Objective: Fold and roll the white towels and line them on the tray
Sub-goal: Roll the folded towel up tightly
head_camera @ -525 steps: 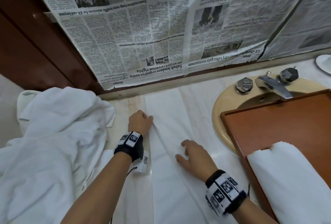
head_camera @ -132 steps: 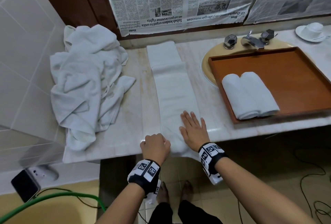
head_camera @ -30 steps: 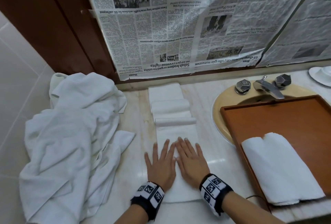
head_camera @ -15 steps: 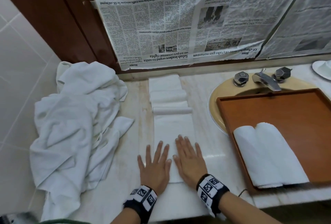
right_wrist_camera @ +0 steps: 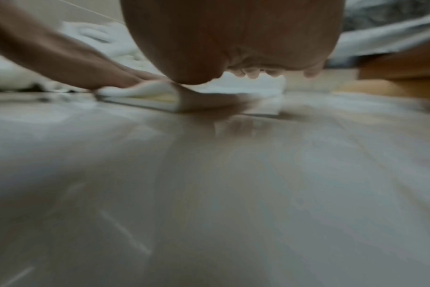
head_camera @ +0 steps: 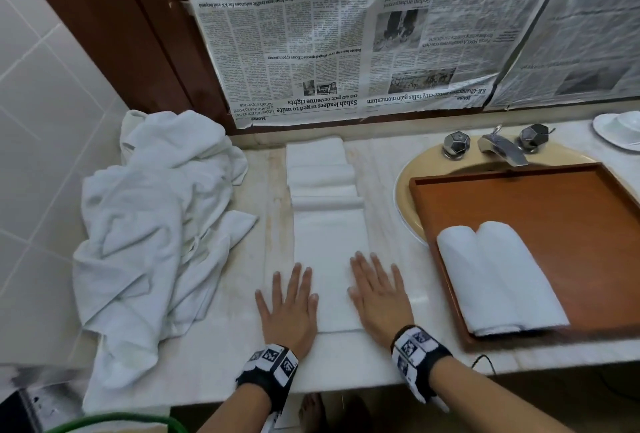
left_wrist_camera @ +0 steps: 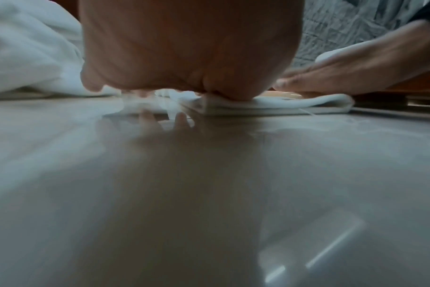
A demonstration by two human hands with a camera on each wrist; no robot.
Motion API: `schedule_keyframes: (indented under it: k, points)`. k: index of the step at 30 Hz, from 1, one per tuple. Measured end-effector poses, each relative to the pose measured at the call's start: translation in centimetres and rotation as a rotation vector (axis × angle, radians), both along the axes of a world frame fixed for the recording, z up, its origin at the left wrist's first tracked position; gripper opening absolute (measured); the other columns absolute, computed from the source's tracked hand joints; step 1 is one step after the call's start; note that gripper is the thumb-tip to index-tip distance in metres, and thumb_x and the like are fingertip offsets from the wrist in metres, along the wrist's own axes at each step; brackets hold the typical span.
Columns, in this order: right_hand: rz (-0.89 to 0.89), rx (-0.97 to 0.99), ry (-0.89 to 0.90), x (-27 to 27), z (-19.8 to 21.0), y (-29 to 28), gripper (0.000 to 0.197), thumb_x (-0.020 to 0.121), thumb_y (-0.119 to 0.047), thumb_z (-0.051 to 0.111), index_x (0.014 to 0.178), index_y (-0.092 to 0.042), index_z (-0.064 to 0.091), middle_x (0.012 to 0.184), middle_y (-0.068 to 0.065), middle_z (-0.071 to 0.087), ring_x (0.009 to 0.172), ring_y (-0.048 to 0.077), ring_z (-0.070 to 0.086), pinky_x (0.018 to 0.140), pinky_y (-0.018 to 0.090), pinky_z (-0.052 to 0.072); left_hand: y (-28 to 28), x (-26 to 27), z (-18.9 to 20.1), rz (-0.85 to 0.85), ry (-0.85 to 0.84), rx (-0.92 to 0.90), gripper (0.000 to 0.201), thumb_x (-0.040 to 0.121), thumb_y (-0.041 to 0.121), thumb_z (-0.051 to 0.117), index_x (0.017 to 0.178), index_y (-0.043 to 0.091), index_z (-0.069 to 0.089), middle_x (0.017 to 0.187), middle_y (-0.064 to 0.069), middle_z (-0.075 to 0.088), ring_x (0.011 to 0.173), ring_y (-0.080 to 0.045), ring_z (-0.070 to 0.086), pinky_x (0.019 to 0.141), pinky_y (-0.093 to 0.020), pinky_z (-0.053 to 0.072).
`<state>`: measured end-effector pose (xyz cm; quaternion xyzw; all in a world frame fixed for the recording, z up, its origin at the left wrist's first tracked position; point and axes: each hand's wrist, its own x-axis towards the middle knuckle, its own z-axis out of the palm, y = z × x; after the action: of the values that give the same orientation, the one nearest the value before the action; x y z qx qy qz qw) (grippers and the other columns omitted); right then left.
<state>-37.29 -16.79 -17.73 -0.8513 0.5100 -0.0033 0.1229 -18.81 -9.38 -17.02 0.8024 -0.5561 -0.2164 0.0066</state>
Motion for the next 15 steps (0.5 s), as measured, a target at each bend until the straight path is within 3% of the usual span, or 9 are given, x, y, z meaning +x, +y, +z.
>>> schedule_keyframes:
  k: [4, 7, 9, 11, 12, 14, 15]
  points:
    - [0.082, 0.014, -0.014, 0.2, -1.0, 3.3, 0.057, 0.105, -0.044, 0.016, 0.153, -0.020, 0.033, 0.160, -0.006, 0.026, 0.146, 0.019, 0.030, 0.110, 0.048, 0.019, 1.0, -1.0, -0.3, 0.020, 0.027, 0.034, 0.067, 0.084, 0.059, -0.020, 0.149, 0.043, -0.027, 0.151, 0.027, -0.036, 0.148, -0.017, -0.027, 0.118, -0.057, -0.013]
    - [0.012, -0.007, -0.017, -1.3, -1.2, 3.2, 0.053, 0.103, -0.039, 0.025, 0.149, -0.018, 0.041, 0.156, -0.004, 0.036, 0.143, 0.020, 0.032, 0.110, 0.047, 0.022, 1.3, -0.5, 0.1, 0.003, 0.034, 0.038, 0.060, 0.099, 0.055, 0.000, 0.153, 0.039, -0.021, 0.152, 0.027, -0.033, 0.149, -0.016, -0.023, 0.119, -0.057, -0.009]
    - [-0.057, -0.001, -0.080, -2.3, -0.5, 2.9, 0.051, 0.098, -0.036, 0.032, 0.140, -0.015, 0.052, 0.148, 0.001, 0.048, 0.136, 0.024, 0.044, 0.110, 0.045, 0.032, 1.5, -0.1, 0.5, -0.006, 0.049, 0.021, 0.059, 0.103, 0.051, 0.011, 0.155, 0.036, -0.013, 0.157, 0.024, -0.024, 0.151, -0.016, -0.017, 0.120, -0.056, -0.006]
    - [-0.043, -0.010, -0.173, -3.2, 0.0, 3.0, 0.045, 0.095, -0.037, 0.037, 0.126, -0.015, 0.062, 0.133, 0.005, 0.060, 0.120, 0.025, 0.058, 0.097, 0.041, 0.048, 2.1, 0.2, 0.8, -0.040, 0.095, -0.062, 0.060, 0.102, 0.054, 0.020, 0.157, 0.033, 0.010, 0.163, 0.020, -0.002, 0.152, -0.018, 0.001, 0.121, -0.053, 0.007]
    - [0.005, -0.041, -0.216, -3.7, 0.2, 3.2, 0.042, 0.093, -0.039, 0.040, 0.120, -0.017, 0.064, 0.124, 0.003, 0.062, 0.112, 0.022, 0.060, 0.088, 0.038, 0.052, 2.4, 0.4, 1.0, -0.085, 0.123, -0.143, 0.059, 0.099, 0.056, 0.027, 0.153, 0.031, 0.028, 0.161, 0.017, 0.017, 0.149, -0.020, 0.018, 0.119, -0.052, 0.020]
    - [0.132, -0.096, -0.254, -4.5, 0.4, 4.0, 0.035, 0.088, -0.043, 0.047, 0.110, -0.022, 0.064, 0.112, -0.003, 0.060, 0.098, 0.016, 0.057, 0.076, 0.031, 0.052, 3.2, 0.7, 0.6, -0.211, 0.184, -0.298, 0.051, 0.090, 0.055, 0.044, 0.131, 0.027, 0.058, 0.140, 0.011, 0.051, 0.126, -0.020, 0.048, 0.104, -0.046, 0.043]
    - [0.193, -0.112, -0.241, -4.8, 0.3, 4.2, 0.032, 0.086, -0.043, 0.049, 0.106, -0.023, 0.064, 0.109, -0.005, 0.059, 0.093, 0.015, 0.058, 0.073, 0.029, 0.051, 3.5, 0.8, 0.4, -0.253, 0.220, -0.330, 0.045, 0.086, 0.053, 0.051, 0.121, 0.026, 0.063, 0.128, 0.011, 0.057, 0.115, -0.017, 0.053, 0.097, -0.042, 0.047]
